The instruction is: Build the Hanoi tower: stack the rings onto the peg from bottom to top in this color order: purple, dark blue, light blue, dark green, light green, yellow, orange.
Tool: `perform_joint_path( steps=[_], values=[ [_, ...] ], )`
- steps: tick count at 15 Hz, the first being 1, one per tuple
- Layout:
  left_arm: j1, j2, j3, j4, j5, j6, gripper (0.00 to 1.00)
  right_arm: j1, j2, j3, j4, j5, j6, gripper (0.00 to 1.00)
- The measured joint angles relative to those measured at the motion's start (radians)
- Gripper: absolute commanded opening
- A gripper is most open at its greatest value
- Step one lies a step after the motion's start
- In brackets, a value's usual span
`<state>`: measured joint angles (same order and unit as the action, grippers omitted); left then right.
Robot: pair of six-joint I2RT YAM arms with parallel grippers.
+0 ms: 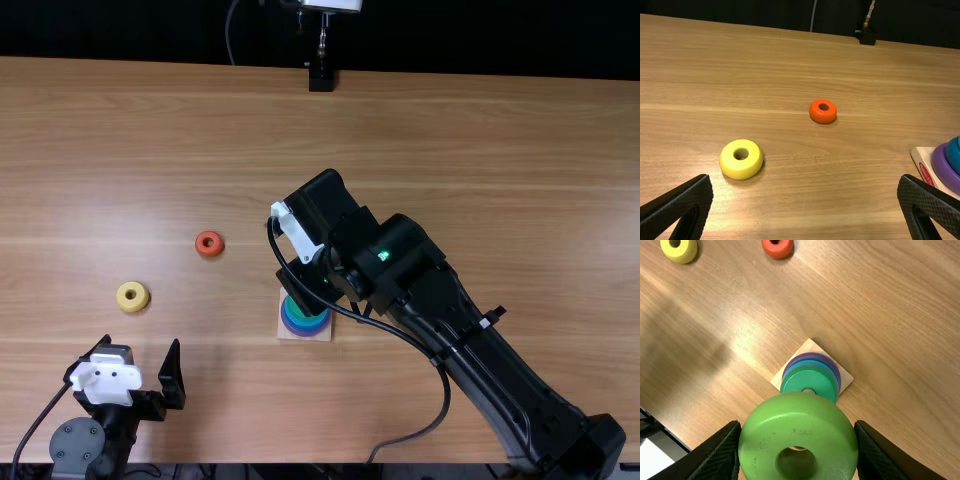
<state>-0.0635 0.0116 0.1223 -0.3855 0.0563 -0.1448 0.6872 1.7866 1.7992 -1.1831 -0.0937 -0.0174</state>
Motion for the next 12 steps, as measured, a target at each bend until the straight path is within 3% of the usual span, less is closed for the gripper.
perform_joint_path(
  steps=[8,9,10,11,12],
  values=[
    [0.000,0.000,0.000,0.000,0.000,0.000,1.00,0.000,0.000,-0.016,-0.003,0.000,-0.003,0.00],
    [0.000,0.000,0.000,0.000,0.000,0.000,1.00,0.000,0.000,-0.017,-0.002,0.000,-0.002,0.03],
    [0.000,0.000,0.000,0.000,0.000,0.001,1.00,0.000,0.000,-0.019,0.003,0.000,-0.001,0.36],
    [0.000,0.000,0.000,0.000,0.000,0.000,1.00,0.000,0.000,-0.019,0.003,0.000,0.001,0.76],
    [0.000,0.000,0.000,0.000,0.000,0.001,1.00,0.000,0.000,-0.019,0.001,0.001,0.001,1.00]
  ],
)
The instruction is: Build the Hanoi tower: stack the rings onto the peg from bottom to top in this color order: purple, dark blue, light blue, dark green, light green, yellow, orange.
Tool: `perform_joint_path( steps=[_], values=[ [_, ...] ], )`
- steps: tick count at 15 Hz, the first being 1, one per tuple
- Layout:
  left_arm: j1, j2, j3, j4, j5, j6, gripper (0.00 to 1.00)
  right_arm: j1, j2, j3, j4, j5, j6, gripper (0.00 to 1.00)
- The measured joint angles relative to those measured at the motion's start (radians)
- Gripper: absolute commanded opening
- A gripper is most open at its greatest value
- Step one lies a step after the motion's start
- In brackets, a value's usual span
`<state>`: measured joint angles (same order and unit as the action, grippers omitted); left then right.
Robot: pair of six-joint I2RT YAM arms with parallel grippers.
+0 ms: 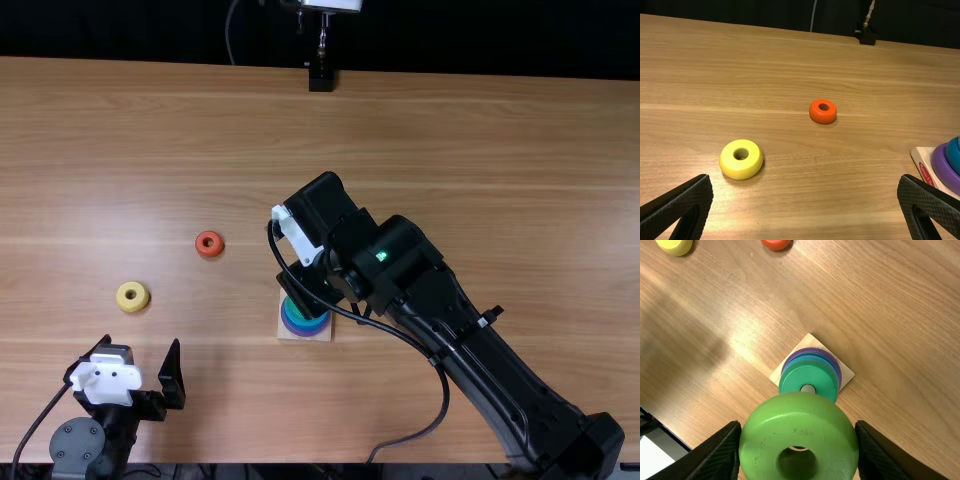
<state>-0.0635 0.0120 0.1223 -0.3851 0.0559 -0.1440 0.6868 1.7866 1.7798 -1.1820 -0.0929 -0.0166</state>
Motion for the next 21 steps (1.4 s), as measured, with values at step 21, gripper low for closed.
perform_joint_path(
  steps=[21],
  values=[
    [0.000,0.000,0.000,0.000,0.000,0.000,1.00,-0.594,-0.445,-0.536,0.817,0.050,-0.078,1.00]
  ],
)
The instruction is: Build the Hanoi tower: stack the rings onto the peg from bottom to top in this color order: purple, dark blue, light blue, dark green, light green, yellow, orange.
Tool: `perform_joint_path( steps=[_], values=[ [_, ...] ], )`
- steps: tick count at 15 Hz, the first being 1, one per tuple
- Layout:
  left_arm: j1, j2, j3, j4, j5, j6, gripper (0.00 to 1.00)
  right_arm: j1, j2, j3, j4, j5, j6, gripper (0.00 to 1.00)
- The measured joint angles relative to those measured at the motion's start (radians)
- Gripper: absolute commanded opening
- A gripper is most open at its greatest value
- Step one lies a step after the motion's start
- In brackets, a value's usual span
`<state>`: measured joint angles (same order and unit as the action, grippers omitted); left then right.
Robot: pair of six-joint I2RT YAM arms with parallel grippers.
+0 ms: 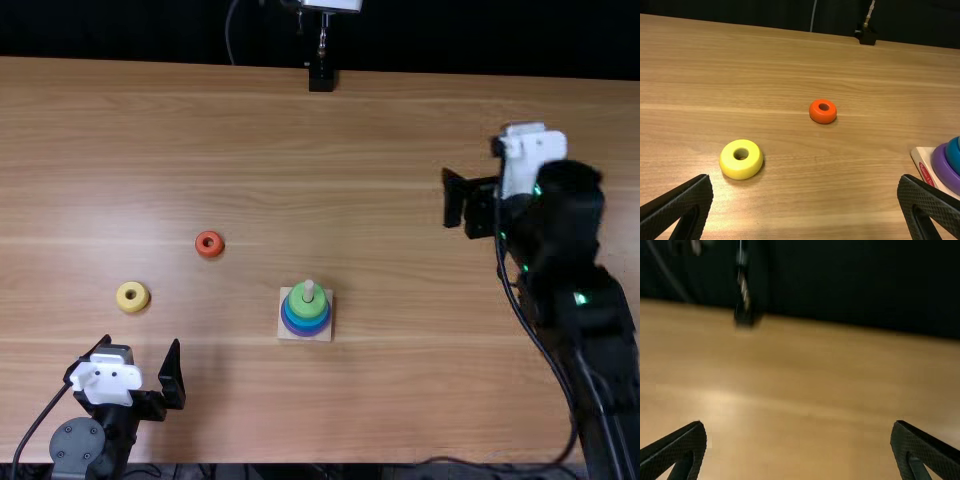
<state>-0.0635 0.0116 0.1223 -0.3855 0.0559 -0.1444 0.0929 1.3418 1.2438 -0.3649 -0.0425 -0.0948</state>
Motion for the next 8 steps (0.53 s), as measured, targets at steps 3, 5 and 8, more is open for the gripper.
perform_joint_path(
  steps=[3,5,8],
  values=[
    [0.000,0.000,0.000,0.000,0.000,0.000,1.00,-0.060,-0.243,-0.293,0.209,0.009,-0.027,1.00],
    [0.000,0.000,0.000,0.000,0.000,0.000,1.00,-0.061,-0.404,-0.453,0.221,0.009,-0.035,1.00],
    [0.000,0.000,0.000,0.000,0.000,0.000,1.00,-0.061,-0.699,-0.718,0.224,0.009,-0.038,1.00]
  ],
)
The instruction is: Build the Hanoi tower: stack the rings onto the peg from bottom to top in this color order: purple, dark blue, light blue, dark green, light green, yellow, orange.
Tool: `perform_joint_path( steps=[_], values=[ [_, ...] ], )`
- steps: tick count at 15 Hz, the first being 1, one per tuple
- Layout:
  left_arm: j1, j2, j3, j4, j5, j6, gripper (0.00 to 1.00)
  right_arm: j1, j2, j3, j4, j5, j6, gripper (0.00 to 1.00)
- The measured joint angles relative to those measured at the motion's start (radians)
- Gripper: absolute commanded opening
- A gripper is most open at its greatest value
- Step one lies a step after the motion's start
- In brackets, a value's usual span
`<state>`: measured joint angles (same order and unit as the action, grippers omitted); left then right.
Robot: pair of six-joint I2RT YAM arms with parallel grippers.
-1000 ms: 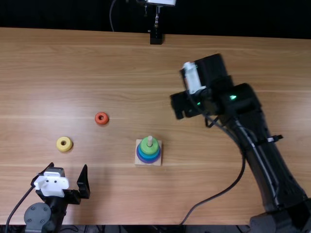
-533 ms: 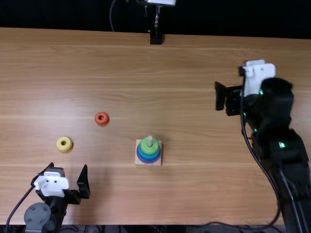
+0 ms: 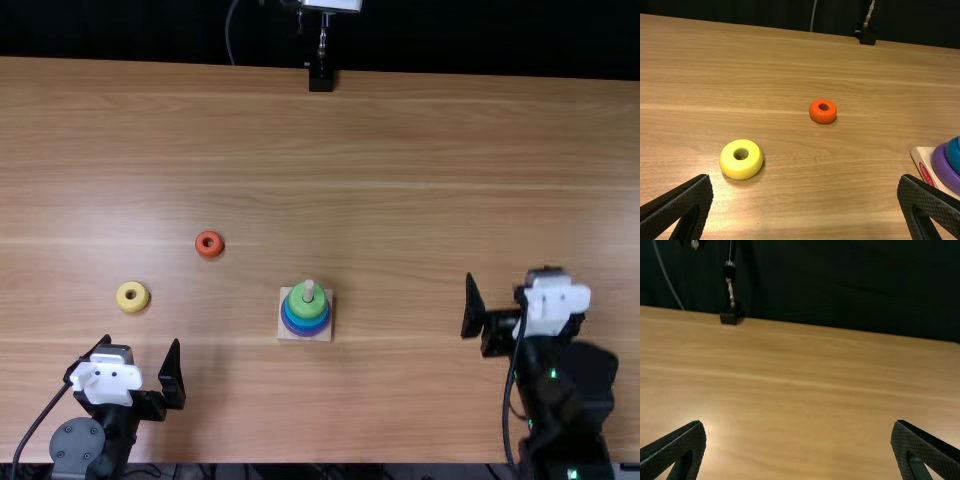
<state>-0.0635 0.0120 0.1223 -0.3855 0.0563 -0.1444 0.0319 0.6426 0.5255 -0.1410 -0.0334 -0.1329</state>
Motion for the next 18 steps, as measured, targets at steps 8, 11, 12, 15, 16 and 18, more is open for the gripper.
perform_joint_path(
  steps=[8,11,12,15,16,18],
  values=[
    [0.000,0.000,0.000,0.000,0.000,-0.001,1.00,-0.054,-0.483,-0.395,-0.001,0.006,0.002,1.00],
    [0.000,0.000,0.000,0.000,0.000,0.000,1.00,-0.054,-0.493,-0.433,0.000,0.015,0.002,1.00],
    [0.000,0.000,0.000,0.000,0.000,0.000,1.00,-0.054,-0.496,-0.441,0.002,0.017,0.002,1.00],
    [0.000,0.000,0.000,0.000,0.000,0.000,1.00,-0.059,-0.616,-0.479,0.011,0.019,0.002,1.00],
    [0.000,0.000,0.000,0.001,0.000,0.000,1.00,-0.064,-0.631,-0.479,0.013,0.021,0.002,1.00],
    [0.000,0.000,0.000,0.001,0.000,0.000,1.00,-0.066,-0.630,-0.480,0.014,0.023,0.002,1.00]
  ],
)
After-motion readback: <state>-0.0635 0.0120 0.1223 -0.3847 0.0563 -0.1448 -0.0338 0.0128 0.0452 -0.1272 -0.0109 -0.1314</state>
